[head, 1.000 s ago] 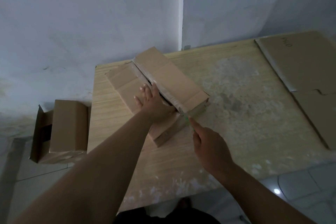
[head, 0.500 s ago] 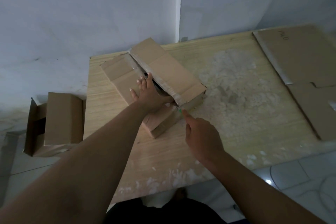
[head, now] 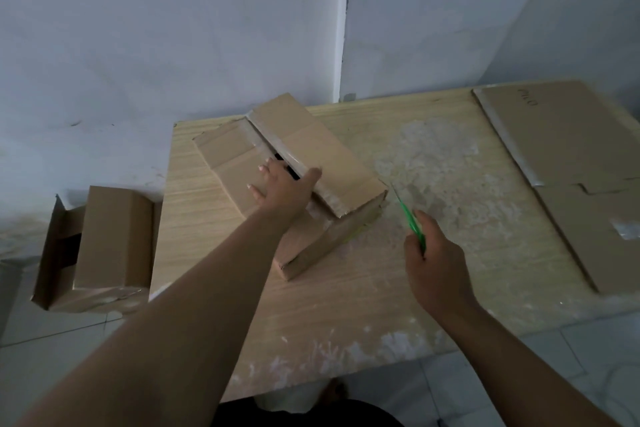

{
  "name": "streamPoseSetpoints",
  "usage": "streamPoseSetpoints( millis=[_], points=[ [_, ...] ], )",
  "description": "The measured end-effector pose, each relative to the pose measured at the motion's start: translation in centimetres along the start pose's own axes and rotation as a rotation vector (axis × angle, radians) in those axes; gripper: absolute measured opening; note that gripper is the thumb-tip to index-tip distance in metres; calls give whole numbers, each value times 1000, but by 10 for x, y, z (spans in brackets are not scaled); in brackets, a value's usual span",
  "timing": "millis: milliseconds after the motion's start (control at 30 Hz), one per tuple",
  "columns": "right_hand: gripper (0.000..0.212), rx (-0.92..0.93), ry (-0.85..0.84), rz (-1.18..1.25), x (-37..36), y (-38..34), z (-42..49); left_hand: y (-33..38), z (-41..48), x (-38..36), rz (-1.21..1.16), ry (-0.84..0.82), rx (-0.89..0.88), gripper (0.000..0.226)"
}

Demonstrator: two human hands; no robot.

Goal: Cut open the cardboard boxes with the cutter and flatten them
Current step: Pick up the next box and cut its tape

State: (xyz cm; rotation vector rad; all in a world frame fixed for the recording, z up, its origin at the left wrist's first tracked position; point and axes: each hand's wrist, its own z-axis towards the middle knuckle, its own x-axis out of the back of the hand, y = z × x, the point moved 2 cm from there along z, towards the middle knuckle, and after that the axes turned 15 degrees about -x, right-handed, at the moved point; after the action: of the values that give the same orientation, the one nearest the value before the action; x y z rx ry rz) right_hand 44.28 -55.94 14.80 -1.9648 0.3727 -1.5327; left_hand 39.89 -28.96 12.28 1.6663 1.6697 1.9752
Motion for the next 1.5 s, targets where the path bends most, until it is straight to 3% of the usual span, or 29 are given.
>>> streamPoseSetpoints(
  millis=[67, 167, 333, 467, 567, 633, 733, 867, 1033, 1167, 1267, 1400, 1500],
  points=[
    [17, 36, 33, -30, -7, -19, 17, 7, -1, -5, 103, -7, 13, 108],
    [18, 71, 86, -33, -19, -43, 53, 12, -1, -10, 168, -82, -19, 104],
    [29, -156, -148, -21, -32, -66, 77, 9, -22, -4, 231, -229, -172, 66],
    [28, -227, -76, -19, -47, -74, 37, -7, -29, 16, 276, -311, -249, 58],
    [29, -325, -158, 201, -79, -75, -2, -17, -21, 36, 306, -186, -201, 76],
    [31, -393, -292, 408, -98, -85, -21, -20, -15, 48, 300, -37, -153, 72],
    [26, -374, -238, 445, -96, -100, -13, -25, -16, 51, 504, 6, -169, 77],
    [25, -262, -113, 309, -68, -119, 33, -44, -34, 39, 692, 12, -417, 87],
    [22, -144, -27, 69, -51, -134, 96, -56, -35, 35, 706, -66, -653, 87],
    [26, -234, -74, -32, -61, -117, 106, -66, -15, 36, 694, -119, -1008, 86],
    [26, -263, 51, 20, -69, -113, 82, -65, 18, 49, 754, -182, -1157, 92],
    [28, -281, 27, 26, -83, -129, 61, -45, 47, 79, 975, -402, -1054, 97],
    [30, -254, 12, -20, -80, -138, 80, -28, 46, 88, 1039, -390, -906, 86]
  ],
)
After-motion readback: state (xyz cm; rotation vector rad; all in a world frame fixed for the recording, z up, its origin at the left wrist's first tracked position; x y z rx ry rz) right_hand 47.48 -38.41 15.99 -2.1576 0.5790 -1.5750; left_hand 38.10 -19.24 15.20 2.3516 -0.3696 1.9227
